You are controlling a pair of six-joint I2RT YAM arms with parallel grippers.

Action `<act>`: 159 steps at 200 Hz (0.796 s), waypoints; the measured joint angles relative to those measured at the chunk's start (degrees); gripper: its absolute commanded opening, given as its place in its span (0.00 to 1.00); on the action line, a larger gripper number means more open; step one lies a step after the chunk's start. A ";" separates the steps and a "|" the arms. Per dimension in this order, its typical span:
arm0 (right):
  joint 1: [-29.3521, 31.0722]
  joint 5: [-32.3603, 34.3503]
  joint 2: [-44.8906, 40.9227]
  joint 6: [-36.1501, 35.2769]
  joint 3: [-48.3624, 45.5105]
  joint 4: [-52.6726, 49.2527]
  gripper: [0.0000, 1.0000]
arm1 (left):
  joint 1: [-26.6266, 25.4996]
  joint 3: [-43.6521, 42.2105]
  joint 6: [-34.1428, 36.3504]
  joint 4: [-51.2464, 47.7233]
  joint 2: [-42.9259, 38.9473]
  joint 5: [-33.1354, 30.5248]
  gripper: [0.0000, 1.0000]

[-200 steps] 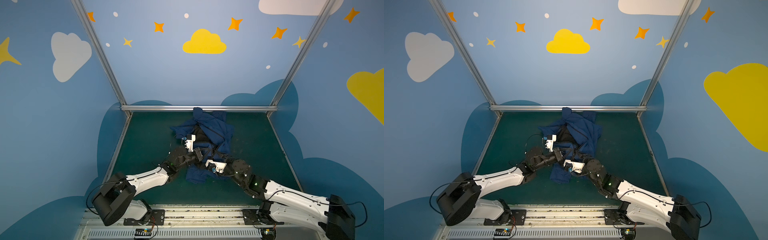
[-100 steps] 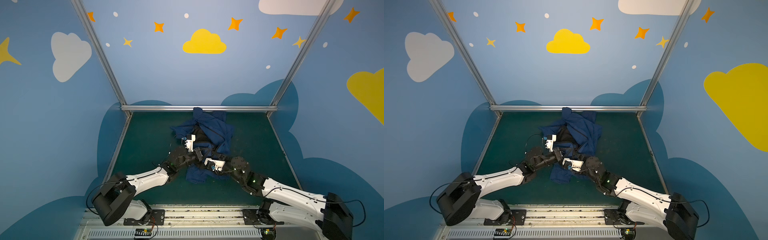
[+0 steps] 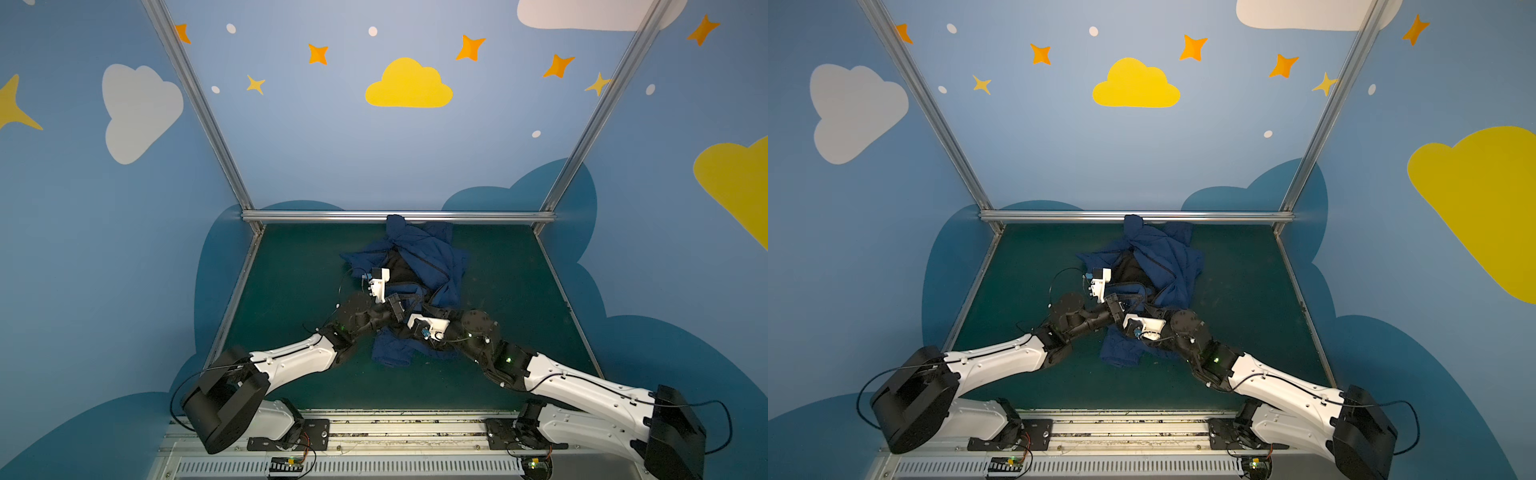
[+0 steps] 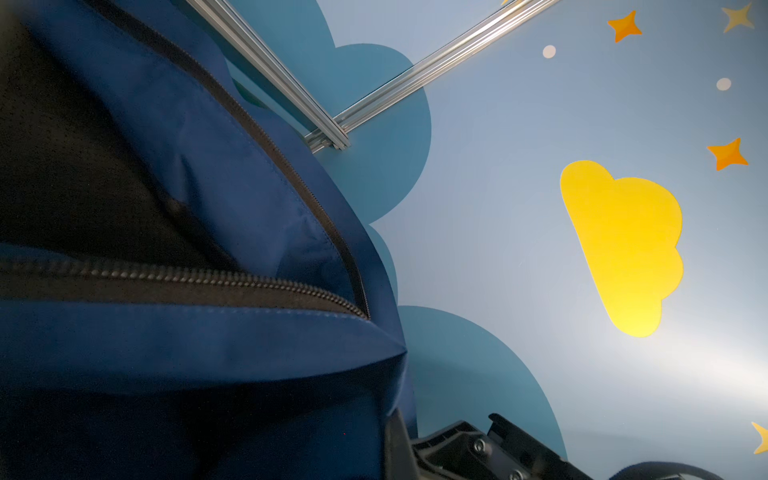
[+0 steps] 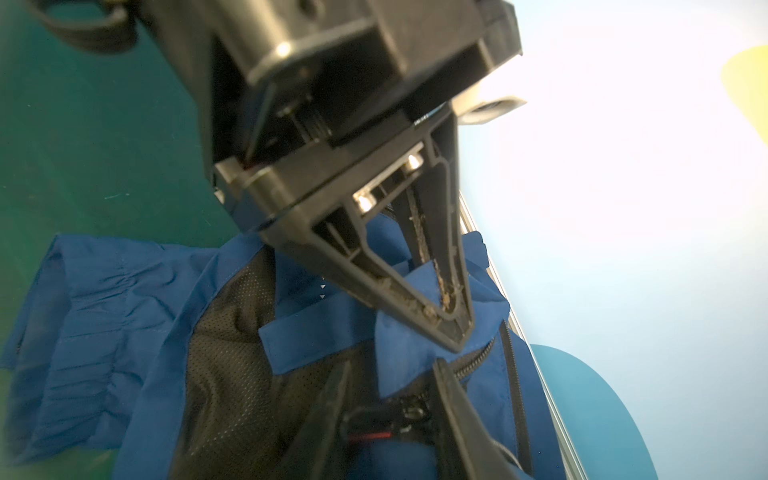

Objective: Zip up the jacket

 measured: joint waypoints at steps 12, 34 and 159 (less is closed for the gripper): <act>-0.04 -0.02 -0.17 0.07 0.02 -0.46 0.34 | 0.00 0.00 -0.02 0.00 0.00 0.00 0.03; -0.09 -0.07 -0.83 0.31 0.02 -1.68 0.33 | 0.00 0.00 -0.02 0.00 0.00 0.00 0.03; -0.20 -0.90 -3.08 1.33 0.04 -4.44 0.18 | 0.00 0.00 -0.02 -0.02 0.00 0.00 0.03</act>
